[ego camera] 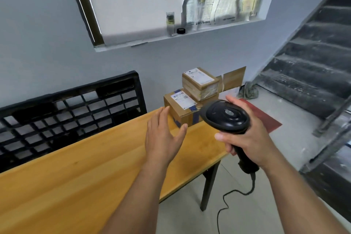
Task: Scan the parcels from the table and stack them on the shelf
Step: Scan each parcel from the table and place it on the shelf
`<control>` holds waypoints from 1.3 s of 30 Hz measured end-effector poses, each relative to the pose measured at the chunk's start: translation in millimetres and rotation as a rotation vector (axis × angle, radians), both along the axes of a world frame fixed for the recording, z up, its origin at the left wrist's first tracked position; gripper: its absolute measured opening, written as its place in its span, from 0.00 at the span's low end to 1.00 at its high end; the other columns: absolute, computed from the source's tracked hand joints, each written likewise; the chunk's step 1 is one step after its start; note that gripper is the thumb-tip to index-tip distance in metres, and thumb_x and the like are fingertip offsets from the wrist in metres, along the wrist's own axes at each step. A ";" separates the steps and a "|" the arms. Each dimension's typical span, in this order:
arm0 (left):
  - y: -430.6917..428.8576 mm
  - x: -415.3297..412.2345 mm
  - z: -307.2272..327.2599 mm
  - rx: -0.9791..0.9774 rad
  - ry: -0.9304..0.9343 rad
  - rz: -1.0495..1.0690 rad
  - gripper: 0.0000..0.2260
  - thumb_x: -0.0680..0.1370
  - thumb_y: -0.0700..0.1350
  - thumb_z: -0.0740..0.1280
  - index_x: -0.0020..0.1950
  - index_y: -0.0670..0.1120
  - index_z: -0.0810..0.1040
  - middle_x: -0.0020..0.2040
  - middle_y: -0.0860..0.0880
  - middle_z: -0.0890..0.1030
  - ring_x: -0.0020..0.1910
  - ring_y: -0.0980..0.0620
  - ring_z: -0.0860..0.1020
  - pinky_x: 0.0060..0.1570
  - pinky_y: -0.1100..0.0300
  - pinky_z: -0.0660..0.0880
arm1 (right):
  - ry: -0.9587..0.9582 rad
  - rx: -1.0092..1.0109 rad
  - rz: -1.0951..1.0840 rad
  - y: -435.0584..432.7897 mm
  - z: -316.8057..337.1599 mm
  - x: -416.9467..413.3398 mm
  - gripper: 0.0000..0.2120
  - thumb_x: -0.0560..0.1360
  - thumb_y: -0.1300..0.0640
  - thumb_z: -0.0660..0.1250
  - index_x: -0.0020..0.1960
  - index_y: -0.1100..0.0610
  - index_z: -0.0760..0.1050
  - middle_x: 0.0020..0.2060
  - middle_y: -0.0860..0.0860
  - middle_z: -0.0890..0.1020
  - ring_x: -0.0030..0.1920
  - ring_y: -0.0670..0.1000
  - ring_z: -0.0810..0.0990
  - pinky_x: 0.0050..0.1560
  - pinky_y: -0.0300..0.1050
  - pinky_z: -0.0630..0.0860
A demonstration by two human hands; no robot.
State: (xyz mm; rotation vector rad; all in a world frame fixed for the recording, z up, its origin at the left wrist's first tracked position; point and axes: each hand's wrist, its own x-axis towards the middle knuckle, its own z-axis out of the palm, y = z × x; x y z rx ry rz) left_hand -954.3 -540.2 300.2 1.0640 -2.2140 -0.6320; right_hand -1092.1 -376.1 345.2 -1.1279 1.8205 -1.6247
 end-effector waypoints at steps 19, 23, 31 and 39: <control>-84.8 -200.6 -5.1 0.276 0.099 0.148 0.35 0.75 0.60 0.68 0.78 0.53 0.56 0.76 0.50 0.61 0.73 0.50 0.64 0.66 0.54 0.67 | -0.077 -0.005 0.143 -108.0 -7.2 -236.4 0.42 0.66 0.64 0.79 0.66 0.30 0.66 0.53 0.56 0.82 0.28 0.57 0.78 0.30 0.47 0.76; -102.8 -225.8 -9.8 0.451 0.143 0.187 0.38 0.75 0.64 0.65 0.79 0.54 0.52 0.78 0.50 0.58 0.75 0.48 0.60 0.71 0.47 0.65 | -0.094 0.015 0.158 -136.8 -15.0 -272.1 0.43 0.67 0.67 0.78 0.69 0.34 0.64 0.50 0.55 0.83 0.27 0.57 0.78 0.29 0.48 0.76; -118.0 -252.0 -23.9 0.836 0.162 0.204 0.34 0.77 0.68 0.53 0.79 0.59 0.47 0.79 0.49 0.56 0.75 0.42 0.62 0.70 0.41 0.64 | -0.148 0.111 0.276 -183.7 -42.5 -293.8 0.43 0.67 0.67 0.78 0.69 0.35 0.63 0.55 0.51 0.82 0.27 0.56 0.78 0.27 0.46 0.75; -116.9 -245.4 -33.7 0.912 0.319 0.135 0.31 0.77 0.67 0.58 0.78 0.62 0.53 0.68 0.50 0.75 0.57 0.49 0.79 0.44 0.60 0.79 | -0.202 0.142 0.351 -195.3 -54.1 -288.3 0.45 0.65 0.61 0.80 0.71 0.36 0.62 0.56 0.51 0.82 0.28 0.58 0.78 0.27 0.46 0.75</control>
